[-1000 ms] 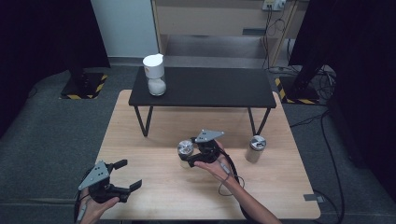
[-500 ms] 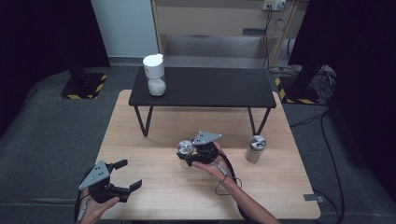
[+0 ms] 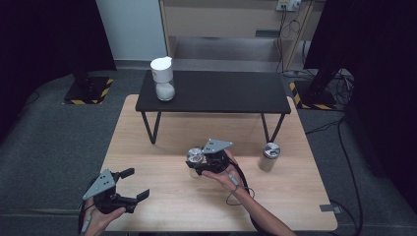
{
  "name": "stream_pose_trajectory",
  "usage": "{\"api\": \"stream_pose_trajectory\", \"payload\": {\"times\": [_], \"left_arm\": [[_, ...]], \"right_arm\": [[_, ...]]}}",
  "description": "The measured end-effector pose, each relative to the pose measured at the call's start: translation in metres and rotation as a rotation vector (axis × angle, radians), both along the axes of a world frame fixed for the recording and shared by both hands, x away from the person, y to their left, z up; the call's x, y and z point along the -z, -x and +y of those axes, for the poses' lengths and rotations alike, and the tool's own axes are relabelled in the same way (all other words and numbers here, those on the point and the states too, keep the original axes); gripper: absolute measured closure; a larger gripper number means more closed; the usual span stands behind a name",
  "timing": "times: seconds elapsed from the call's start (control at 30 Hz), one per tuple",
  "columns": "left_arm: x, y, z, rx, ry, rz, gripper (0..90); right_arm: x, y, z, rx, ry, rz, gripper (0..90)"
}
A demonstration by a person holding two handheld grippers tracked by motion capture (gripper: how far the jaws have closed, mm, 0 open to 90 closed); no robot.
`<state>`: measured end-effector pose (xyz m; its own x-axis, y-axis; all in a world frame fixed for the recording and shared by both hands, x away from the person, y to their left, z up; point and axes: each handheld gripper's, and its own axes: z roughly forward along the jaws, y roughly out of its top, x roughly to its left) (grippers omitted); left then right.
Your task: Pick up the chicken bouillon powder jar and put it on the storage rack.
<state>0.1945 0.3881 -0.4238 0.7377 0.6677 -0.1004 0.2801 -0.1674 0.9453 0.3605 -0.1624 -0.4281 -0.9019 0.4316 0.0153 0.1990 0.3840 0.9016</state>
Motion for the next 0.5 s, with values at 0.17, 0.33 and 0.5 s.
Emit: {"api": "stream_pose_trajectory", "payload": {"times": [0.17, 0.33, 0.5], "left_arm": [[0.0, 0.0, 0.0, 0.001, 0.003, 0.001, 2.3], [0.0, 0.0, 0.0, 0.001, 0.002, 0.001, 2.3], [0.0, 0.0, 0.0, 0.001, 0.001, 0.002, 2.3]], "right_arm": [[-0.003, 0.0, 0.0, -0.011, 0.004, -0.002, 34.7], [-0.009, -0.002, -0.002, -0.026, 0.003, 0.001, 34.8], [-0.016, -0.004, -0.005, -0.045, -0.008, 0.008, 34.8]]}}
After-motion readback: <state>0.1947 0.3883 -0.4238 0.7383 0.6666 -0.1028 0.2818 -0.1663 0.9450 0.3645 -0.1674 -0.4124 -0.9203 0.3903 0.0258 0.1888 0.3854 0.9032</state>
